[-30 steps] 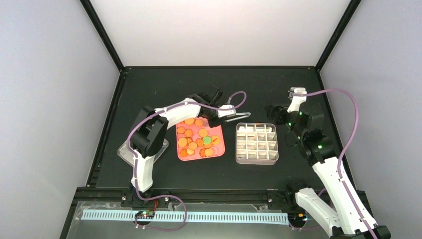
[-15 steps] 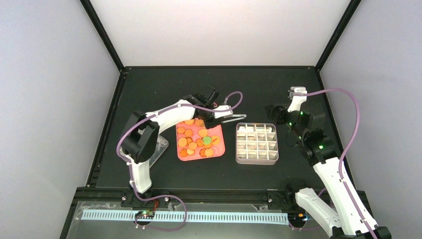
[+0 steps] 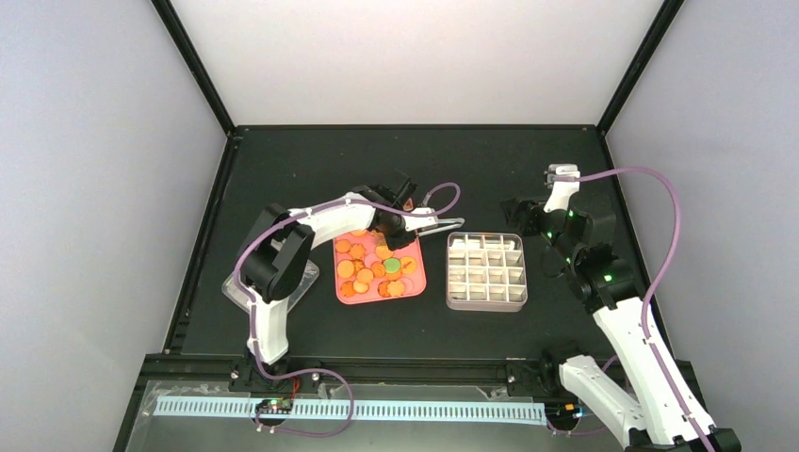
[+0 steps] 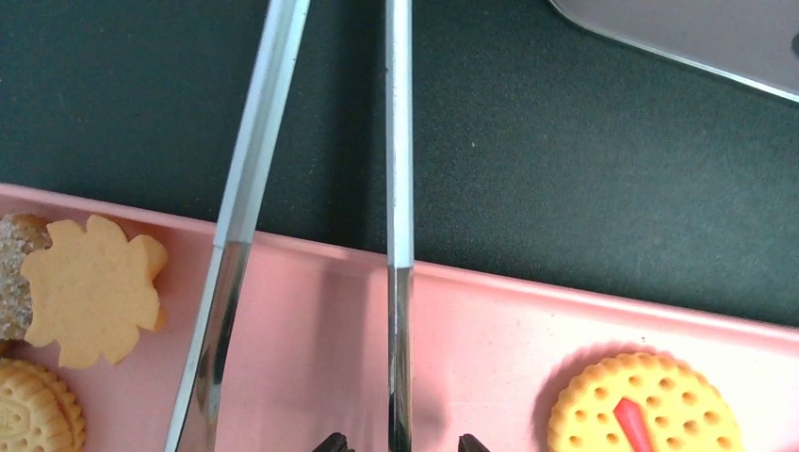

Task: Pack the cookies
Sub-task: Pick up the clamp from the plate.

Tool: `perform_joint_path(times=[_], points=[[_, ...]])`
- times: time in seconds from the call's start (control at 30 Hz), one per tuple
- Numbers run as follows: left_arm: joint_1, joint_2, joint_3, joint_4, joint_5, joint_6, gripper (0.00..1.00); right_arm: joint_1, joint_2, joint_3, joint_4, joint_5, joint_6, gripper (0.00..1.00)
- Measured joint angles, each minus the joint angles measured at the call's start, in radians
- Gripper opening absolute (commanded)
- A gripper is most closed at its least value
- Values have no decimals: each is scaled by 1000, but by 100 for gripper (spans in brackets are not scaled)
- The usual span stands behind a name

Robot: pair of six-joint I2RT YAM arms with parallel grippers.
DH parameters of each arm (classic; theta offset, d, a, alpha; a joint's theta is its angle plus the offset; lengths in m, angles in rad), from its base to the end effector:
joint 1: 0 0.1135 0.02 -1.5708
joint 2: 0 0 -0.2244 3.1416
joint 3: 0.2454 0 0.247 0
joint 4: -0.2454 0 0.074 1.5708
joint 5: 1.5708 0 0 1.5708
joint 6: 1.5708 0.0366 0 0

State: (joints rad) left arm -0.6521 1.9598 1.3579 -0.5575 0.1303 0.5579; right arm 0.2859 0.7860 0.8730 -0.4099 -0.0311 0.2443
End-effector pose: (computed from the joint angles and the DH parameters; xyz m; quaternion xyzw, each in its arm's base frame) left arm 0.2997 -0.2348 0.1338 0.5665 0.7959 -0.0733 0.2006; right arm 0.1913 0.0574 0.3178 -0.0260 0.8111 0.1652 0.5605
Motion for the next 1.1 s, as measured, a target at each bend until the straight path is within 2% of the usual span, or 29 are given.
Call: perform_joint_path(times=[0.1,0.2,0.23,0.33,0.37,0.8,1.1], points=[[0,8,1,1,-3,1,34,0,6,10,-9,-6,0,85],[0,11,5,4,-3,2,29,0,15,26,-13,-14,1,85],[-1,13,8,4,-4,2,26,0,18,31,-15,-18,1,85],[-4,13,10,5,-4,4,5,0,21,35,-18,-34,5,84],[-5,14,10,5,-4,4,2,0,22,35,-20,-37,5,84],[-5,6,27,-34,-2,-1,2,0,40,46,-55,-74,5,84],[32,-76,111,-138,102,-68,2,0,41,57,-55,-110,5,84]])
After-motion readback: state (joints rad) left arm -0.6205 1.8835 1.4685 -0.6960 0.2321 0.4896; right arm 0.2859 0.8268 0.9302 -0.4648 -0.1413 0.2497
